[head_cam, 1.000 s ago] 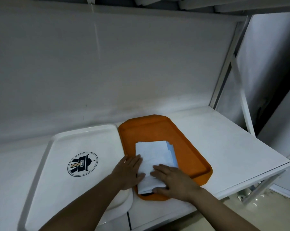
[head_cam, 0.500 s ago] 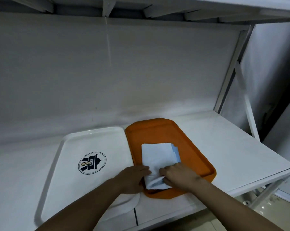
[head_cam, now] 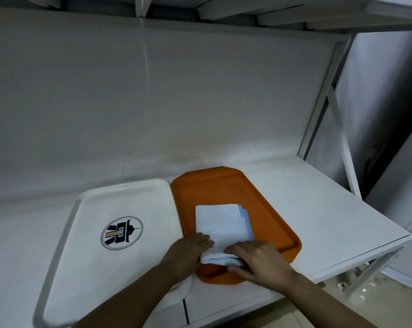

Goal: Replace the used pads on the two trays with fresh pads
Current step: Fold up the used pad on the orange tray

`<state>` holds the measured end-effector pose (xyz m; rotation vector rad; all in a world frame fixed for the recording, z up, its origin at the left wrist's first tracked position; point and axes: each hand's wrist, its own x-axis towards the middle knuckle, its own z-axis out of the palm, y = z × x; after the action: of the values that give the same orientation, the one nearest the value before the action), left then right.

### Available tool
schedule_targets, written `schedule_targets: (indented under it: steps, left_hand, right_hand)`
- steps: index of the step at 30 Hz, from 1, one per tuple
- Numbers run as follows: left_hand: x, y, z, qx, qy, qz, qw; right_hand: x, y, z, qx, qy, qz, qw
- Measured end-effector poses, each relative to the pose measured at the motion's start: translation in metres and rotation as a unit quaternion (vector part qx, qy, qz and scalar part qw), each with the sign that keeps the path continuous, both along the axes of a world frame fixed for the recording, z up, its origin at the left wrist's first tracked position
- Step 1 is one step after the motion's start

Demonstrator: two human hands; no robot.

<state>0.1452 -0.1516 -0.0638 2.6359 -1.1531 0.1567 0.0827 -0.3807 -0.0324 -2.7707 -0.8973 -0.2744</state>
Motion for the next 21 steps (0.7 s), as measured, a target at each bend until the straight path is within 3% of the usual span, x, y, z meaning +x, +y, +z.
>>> schedule_targets:
  steps: [1,5,9,14,16,21]
  left_hand:
    - [0.002,0.005,-0.003,-0.025,-0.009,-0.004,1.000]
    - [0.002,0.018,0.013,-0.079,0.103,-0.022,0.991]
    - [0.000,0.017,0.021,-0.109,0.183,0.039,0.976]
    - [0.005,0.013,0.023,-0.146,0.286,0.087,0.943]
    - [0.008,0.013,0.026,-0.130,0.290,0.090,0.944]
    - [0.011,0.008,0.025,-0.106,0.207,0.119,0.965]
  right_hand:
    - [-0.004,-0.001,-0.002,0.014,0.007,-0.012,1.000]
    - [-0.005,-0.010,0.000,0.089,0.044,-0.079,0.992]
    - [0.007,-0.015,0.012,0.243,0.185,-0.149,0.940]
    - [0.023,-0.015,0.012,0.316,0.265,-0.156,0.898]
    - [0.025,-0.014,0.012,0.340,0.267,-0.169,0.886]
    - [0.025,-0.009,0.009,0.394,0.262,-0.178,0.863]
